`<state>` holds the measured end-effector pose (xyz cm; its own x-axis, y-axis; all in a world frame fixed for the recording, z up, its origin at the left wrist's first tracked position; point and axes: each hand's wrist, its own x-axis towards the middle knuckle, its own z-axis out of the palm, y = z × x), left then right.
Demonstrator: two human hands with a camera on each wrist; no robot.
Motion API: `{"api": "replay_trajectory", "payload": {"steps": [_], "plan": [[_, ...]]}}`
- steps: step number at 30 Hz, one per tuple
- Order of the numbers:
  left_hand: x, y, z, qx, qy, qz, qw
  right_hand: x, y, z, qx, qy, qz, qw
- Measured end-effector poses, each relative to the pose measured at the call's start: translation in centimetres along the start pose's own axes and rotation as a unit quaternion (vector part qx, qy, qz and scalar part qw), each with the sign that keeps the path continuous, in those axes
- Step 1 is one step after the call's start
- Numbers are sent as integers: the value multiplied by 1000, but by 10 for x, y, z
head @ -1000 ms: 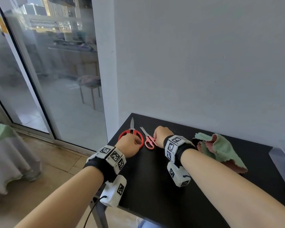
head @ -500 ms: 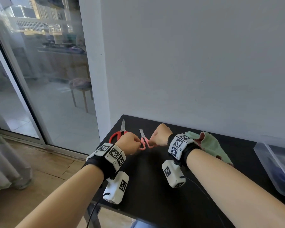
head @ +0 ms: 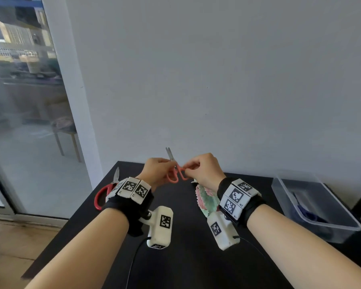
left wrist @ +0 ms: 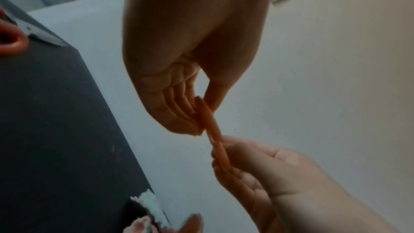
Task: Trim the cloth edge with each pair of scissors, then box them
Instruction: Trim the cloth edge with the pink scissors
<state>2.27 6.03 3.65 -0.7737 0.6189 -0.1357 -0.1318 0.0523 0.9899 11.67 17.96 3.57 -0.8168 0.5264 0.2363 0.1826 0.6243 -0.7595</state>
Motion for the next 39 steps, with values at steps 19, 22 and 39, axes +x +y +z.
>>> {"api": "replay_trajectory", "payload": {"steps": [19, 22, 39], "plan": [[71, -16, 39, 54, -51, 13, 997, 39, 86, -46, -143, -115, 51, 982], [78, -13, 39, 66, -57, 16, 996, 41, 82, -47, -188, -151, 57, 969], [31, -2, 44, 77, -106, 31, 991, -16, 50, -62, -324, -303, 98, 891]]}}
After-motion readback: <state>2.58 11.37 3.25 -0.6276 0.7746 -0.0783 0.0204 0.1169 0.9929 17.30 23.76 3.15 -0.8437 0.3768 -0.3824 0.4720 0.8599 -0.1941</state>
